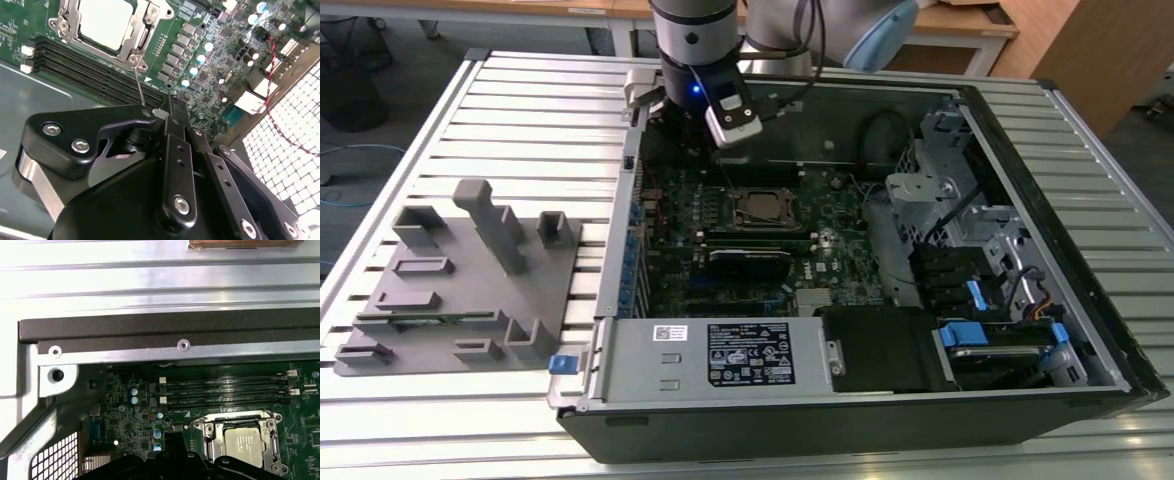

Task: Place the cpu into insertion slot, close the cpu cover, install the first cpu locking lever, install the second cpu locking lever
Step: 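Install the first cpu locking lever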

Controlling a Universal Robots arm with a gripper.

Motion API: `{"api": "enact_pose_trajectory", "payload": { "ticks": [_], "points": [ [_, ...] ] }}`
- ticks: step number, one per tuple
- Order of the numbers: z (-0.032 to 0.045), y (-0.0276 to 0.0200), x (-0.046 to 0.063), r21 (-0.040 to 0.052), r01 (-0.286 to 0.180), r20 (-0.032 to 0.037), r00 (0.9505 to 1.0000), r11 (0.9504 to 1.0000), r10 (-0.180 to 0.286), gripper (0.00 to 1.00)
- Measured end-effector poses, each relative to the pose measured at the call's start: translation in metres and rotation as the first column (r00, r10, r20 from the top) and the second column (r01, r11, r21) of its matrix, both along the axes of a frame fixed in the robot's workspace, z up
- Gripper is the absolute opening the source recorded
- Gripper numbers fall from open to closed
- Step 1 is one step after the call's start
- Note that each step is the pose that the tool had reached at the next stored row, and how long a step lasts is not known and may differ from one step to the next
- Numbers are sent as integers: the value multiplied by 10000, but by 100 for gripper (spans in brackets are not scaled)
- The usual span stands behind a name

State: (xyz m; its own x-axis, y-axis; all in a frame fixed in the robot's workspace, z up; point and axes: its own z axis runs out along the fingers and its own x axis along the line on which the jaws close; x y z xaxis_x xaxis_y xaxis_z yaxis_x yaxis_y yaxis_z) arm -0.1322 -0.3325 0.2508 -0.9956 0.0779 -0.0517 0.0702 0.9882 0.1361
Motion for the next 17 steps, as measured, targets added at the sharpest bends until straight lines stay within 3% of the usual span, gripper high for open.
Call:
{"api": "enact_pose_trajectory", "payload": {
  "ticks": [17],
  "points": [
    [-23, 77, -34, 10, 107, 24, 9999, 9999, -107, 10]
  ]
}}
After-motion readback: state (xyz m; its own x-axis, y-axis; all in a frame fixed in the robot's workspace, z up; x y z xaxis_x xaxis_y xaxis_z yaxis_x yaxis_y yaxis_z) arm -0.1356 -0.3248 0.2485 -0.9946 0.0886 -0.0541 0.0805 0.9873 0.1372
